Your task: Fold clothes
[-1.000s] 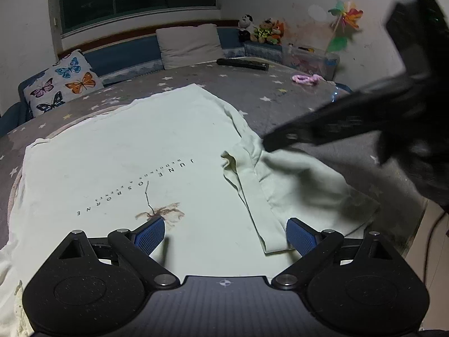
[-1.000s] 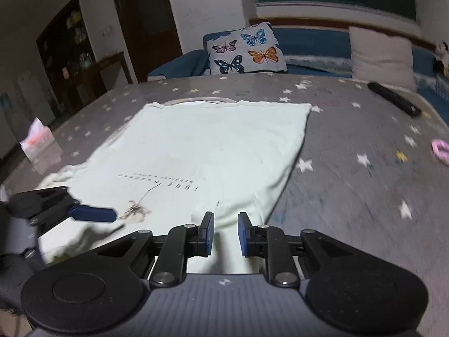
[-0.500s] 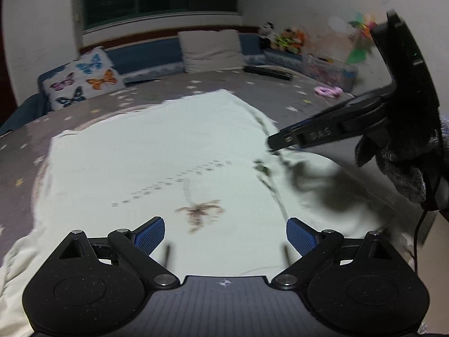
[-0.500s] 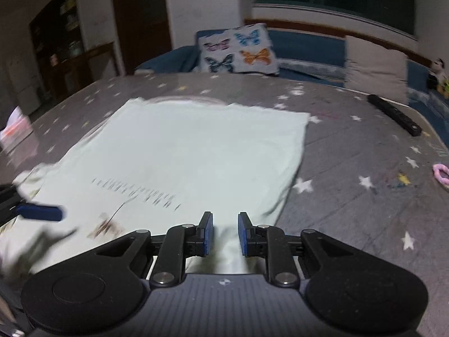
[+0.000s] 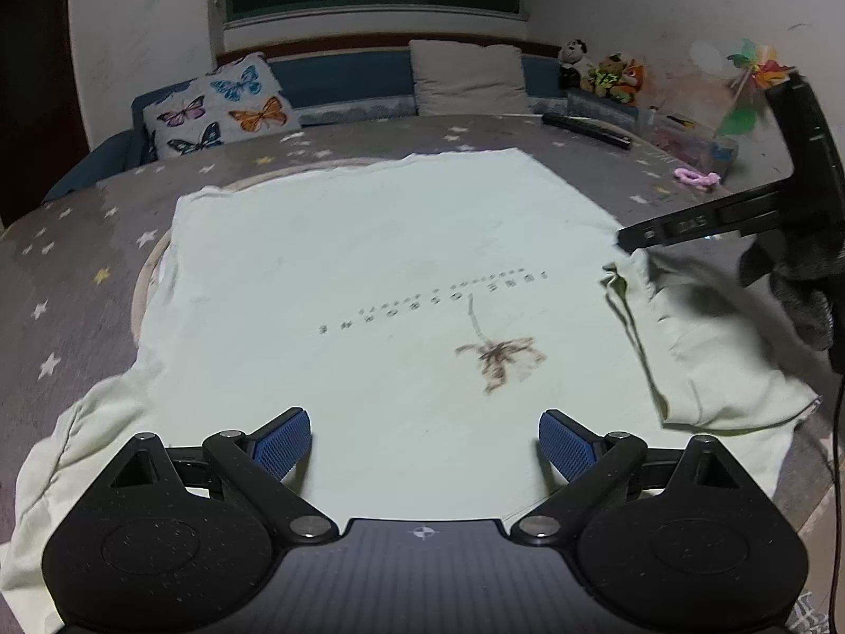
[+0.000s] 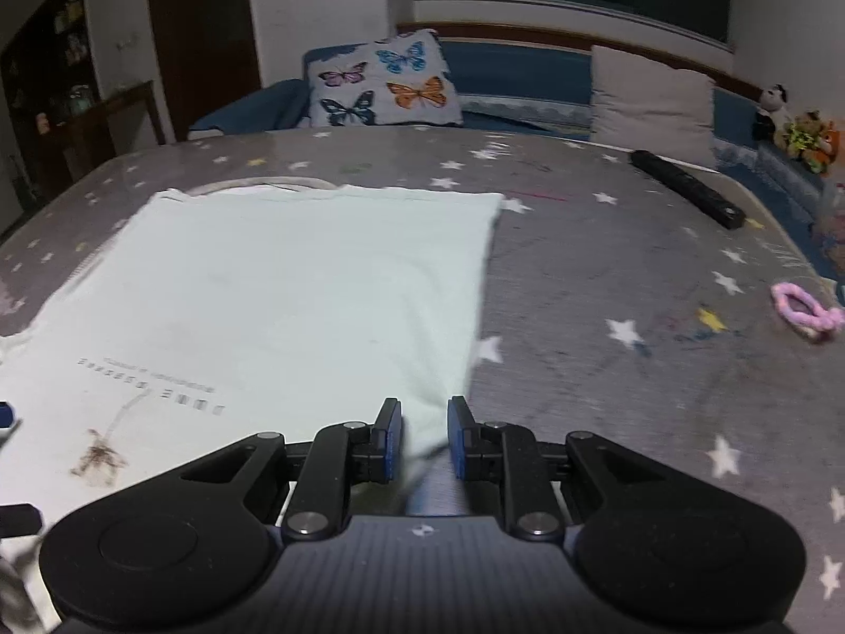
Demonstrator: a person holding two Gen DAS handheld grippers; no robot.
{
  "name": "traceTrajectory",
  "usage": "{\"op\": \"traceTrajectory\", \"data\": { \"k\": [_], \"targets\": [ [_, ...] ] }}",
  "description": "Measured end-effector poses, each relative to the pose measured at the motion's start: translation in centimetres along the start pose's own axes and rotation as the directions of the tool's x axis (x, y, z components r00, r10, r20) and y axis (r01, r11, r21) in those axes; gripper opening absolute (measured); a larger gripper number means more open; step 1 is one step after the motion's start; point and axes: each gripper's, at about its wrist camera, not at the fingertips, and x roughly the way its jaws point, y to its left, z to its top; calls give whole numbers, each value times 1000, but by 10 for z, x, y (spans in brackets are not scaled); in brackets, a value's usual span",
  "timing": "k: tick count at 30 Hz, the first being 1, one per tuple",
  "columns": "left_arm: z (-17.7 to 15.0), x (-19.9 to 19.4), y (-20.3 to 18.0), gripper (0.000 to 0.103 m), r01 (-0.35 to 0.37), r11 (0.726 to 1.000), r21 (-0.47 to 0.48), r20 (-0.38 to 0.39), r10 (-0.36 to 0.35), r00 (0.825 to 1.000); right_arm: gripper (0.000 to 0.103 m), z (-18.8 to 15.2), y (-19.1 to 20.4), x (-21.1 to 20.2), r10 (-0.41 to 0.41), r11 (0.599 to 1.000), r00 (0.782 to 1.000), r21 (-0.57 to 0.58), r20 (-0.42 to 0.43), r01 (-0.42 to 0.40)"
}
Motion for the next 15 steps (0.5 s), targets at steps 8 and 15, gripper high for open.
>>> {"op": "traceTrajectory", "data": {
  "k": [8, 15],
  "targets": [
    [-4, -9, 7, 95, -21, 999, -24, 9, 21, 1000, 19, 8, 4, -1, 58, 998, 998, 8, 36, -58],
    [-13, -39, 33, 95, -92, 991, -95, 35, 96, 995, 19, 2, 2, -3, 40, 999, 999, 15, 12, -40]
  ]
}}
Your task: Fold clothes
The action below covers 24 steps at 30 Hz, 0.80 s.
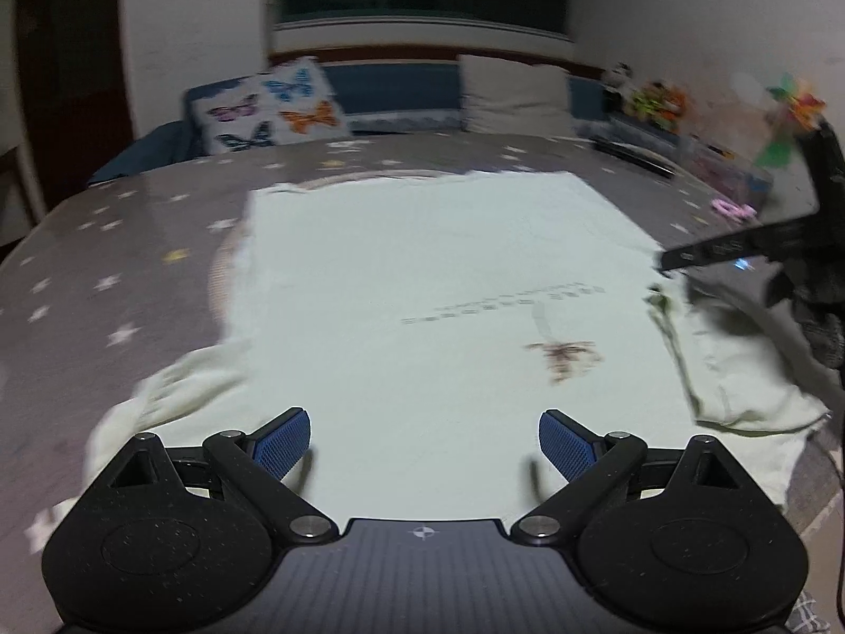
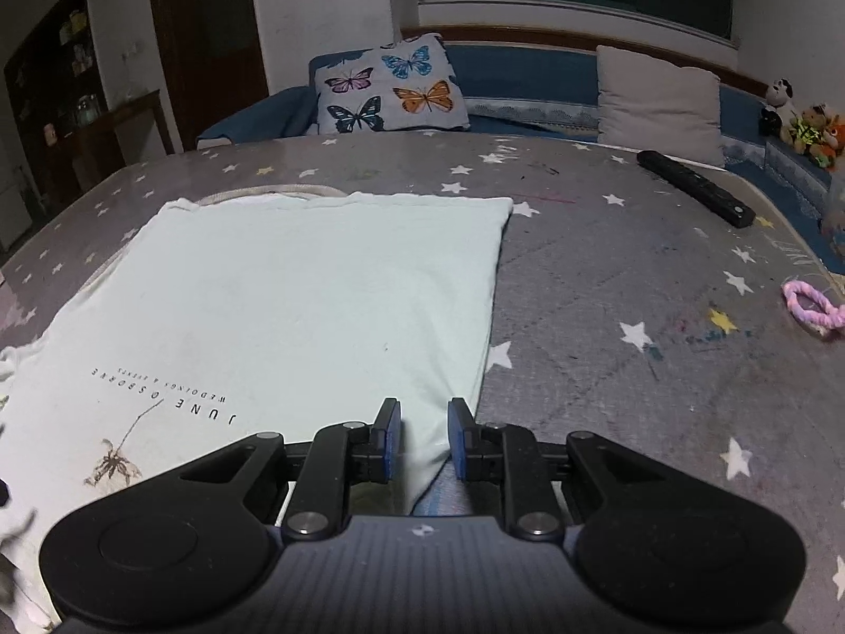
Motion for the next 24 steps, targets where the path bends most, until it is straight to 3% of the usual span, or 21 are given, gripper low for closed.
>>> {"op": "traceTrajectory", "data": {
  "k": [2, 4, 9, 12, 18, 24],
  "targets": [
    [-6, -11, 17, 95, -58, 997, -50, 6, 58, 998, 21, 0, 2, -6, 10, 1000, 1000, -5, 7, -10],
    [-12, -22, 35, 95, -114, 988, -101, 9, 116, 993, 36, -1, 9, -12, 32, 999, 999, -24, 11, -32],
    [-29, -47, 77, 94, -245, 942, -229, -2, 251, 968, 40, -6, 32, -26, 99, 991, 995, -92, 10, -97],
    [-39, -57, 97, 94, -280, 914, -293, -22, 287, 958, 43, -8, 50, -31, 141, 980, 990, -142, -6, -140],
    [-54, -62, 114, 87, -252, 893, -372, -45, 254, 966, 51, -7, 108, -35, 258, 925, 965, -277, -50, -261],
    [-56, -57, 127, 66, -202, 883, -423, -36, 207, 978, 54, -10, 177, -33, 368, 832, 923, -404, -110, -380]
  ]
}}
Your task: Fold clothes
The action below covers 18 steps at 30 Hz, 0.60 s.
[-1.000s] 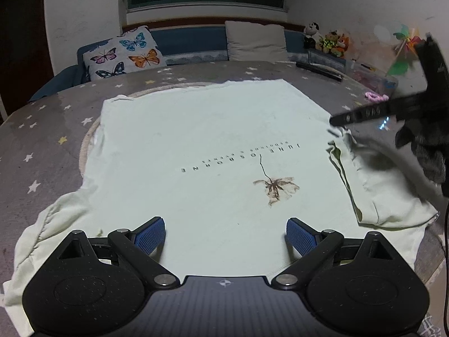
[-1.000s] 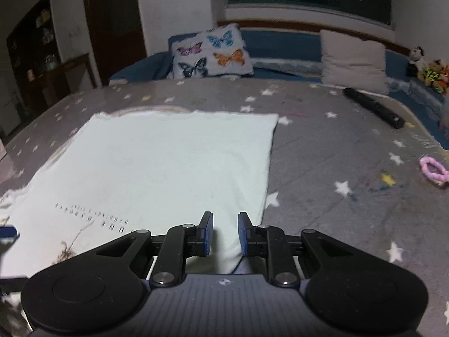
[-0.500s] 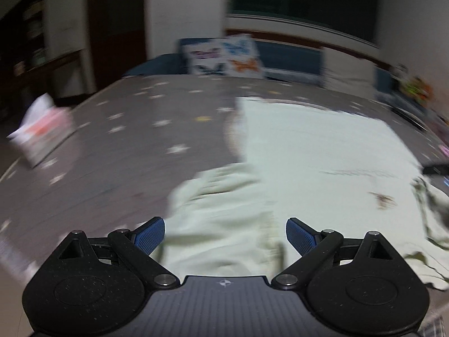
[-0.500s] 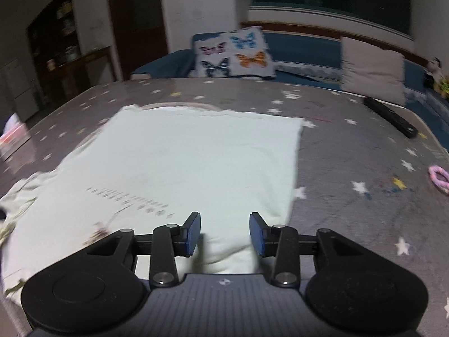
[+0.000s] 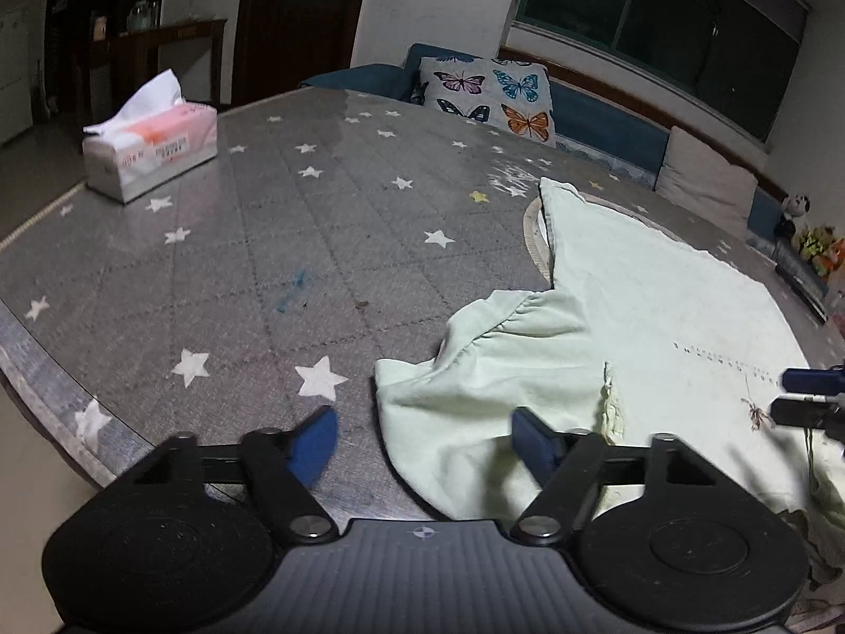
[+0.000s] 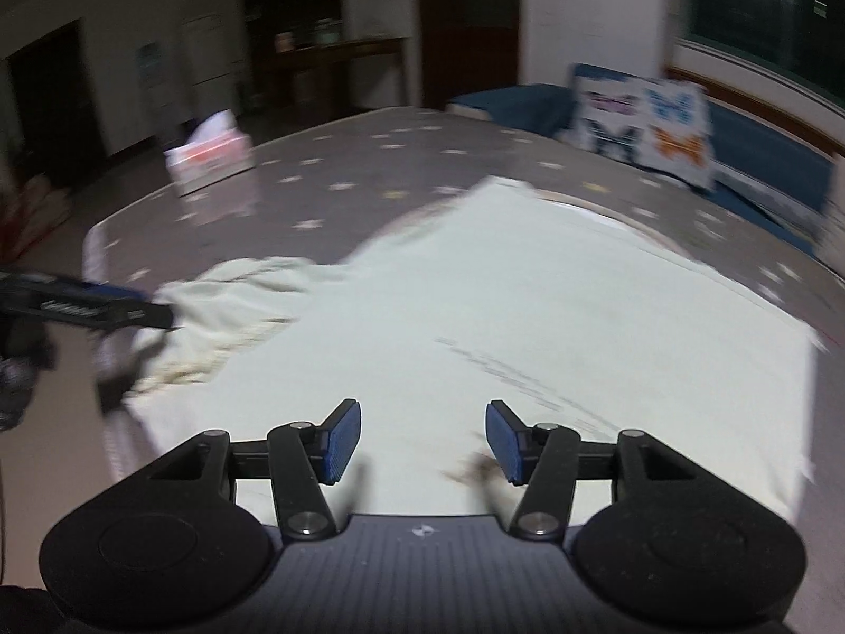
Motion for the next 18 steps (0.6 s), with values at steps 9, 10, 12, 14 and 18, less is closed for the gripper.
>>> {"op": "traceTrajectory", "data": {
  "k": [9, 10, 12, 14, 18],
  "targets": [
    [-2, -5, 13, 54, 46, 998, -50, 10, -45, 999, 56, 14, 76, 39, 106, 979, 993, -171, -50, -113],
    [-3, -6, 14, 54, 49, 997, -55, 11, -48, 999, 56, 13, 82, 41, 111, 975, 992, -189, -55, -120],
    [-5, -7, 15, 54, 53, 997, -63, 16, -52, 999, 56, 12, 92, 45, 112, 967, 991, -222, -66, -124],
    [-5, -6, 14, 52, 59, 997, -60, 21, -58, 998, 56, 10, 100, 49, 111, 961, 991, -247, -76, -127],
    [-4, -2, 14, 29, 85, 995, -49, 25, -84, 996, 56, 8, 101, 50, 111, 961, 991, -244, -77, -127]
  ]
}}
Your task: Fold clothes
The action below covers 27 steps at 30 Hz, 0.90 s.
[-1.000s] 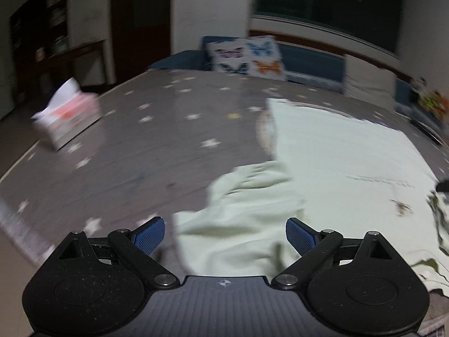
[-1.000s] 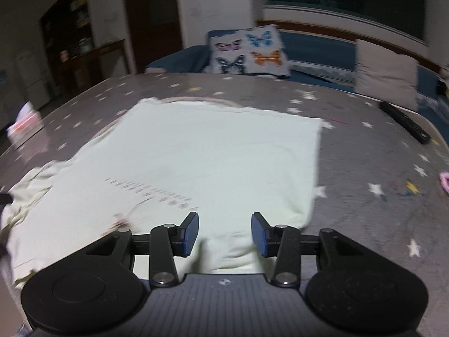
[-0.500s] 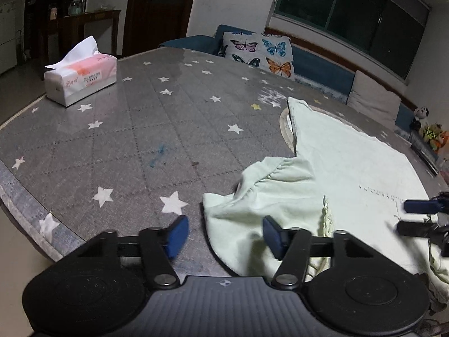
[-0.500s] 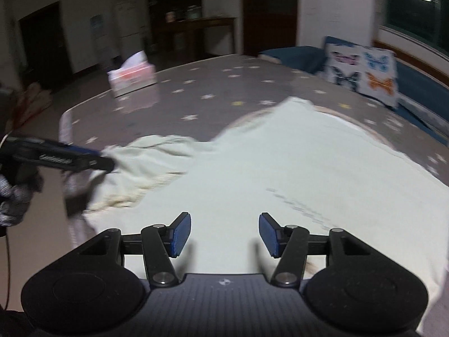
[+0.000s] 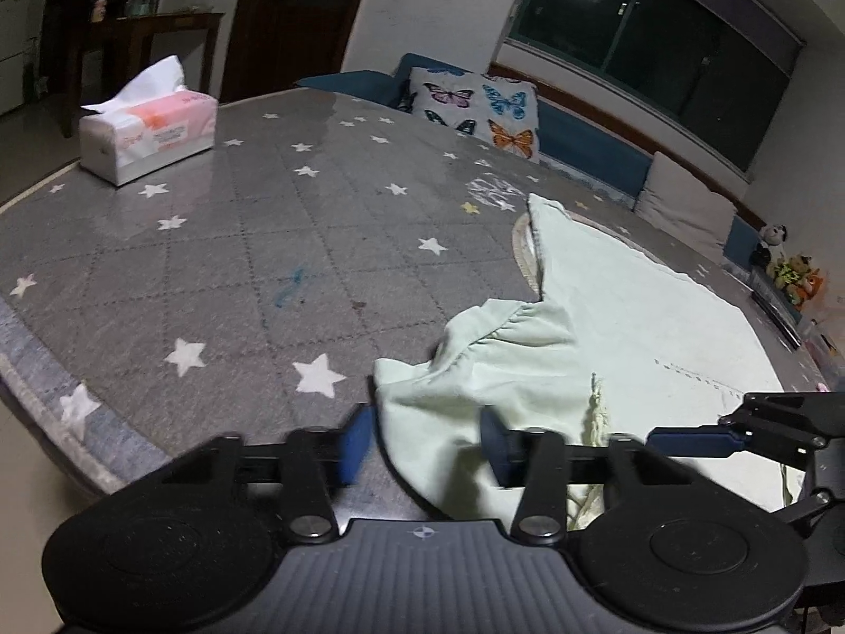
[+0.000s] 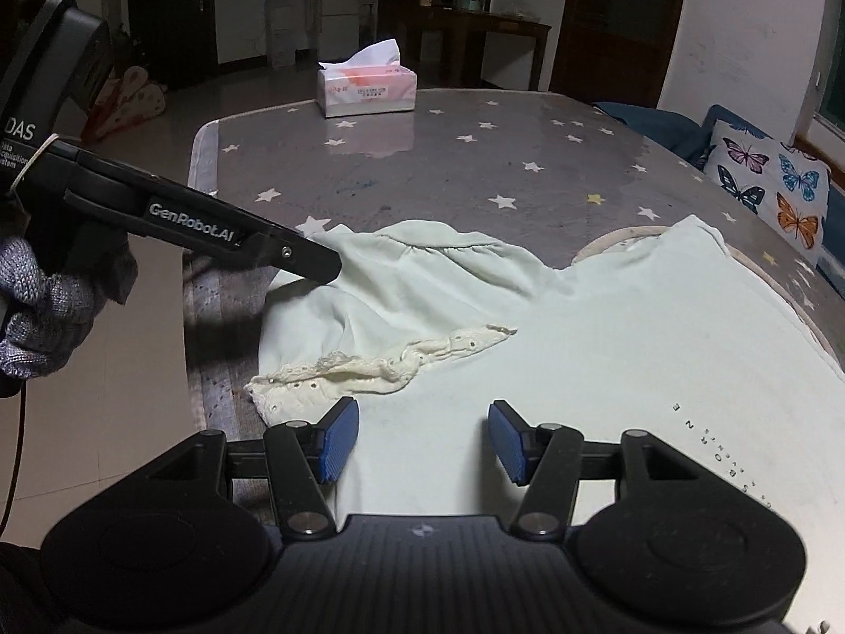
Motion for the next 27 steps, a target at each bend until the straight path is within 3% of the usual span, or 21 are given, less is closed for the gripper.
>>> {"op": "traceTrajectory", "data": {
  "k": [2, 7, 10, 15, 21, 23, 27],
  "targets": [
    [1, 3, 2, 10, 10, 1000, -15, -3, -10, 1000, 56, -1, 0, 0, 0, 1000, 1000, 2, -1, 0],
    [9, -9, -2, 4, 71, 997, -21, 52, -70, 996, 56, -3, 1, 1, 1, 1000, 1000, 6, -2, -1],
    [15, -18, -17, 3, 148, 989, 23, 86, -149, 985, 56, -4, 0, 2, 9, 1000, 1000, 19, 0, -9],
    [19, -21, -54, 2, 292, 947, 136, 97, -306, 947, 56, -6, -4, 0, 17, 999, 1000, 43, 13, -18],
    [8, -14, -85, 1, 434, 868, 239, 21, -452, 892, 56, -18, -18, -18, -18, 997, 1000, 81, 20, 16],
    [2, -15, -86, 2, 422, 867, 266, 18, -442, 897, 56, -23, -24, -26, -33, 995, 999, 98, 20, 31],
    [2, -13, -63, 4, 282, 939, 196, 49, -296, 954, 56, -30, -37, -37, -44, 989, 999, 142, 27, 40]
  ]
}}
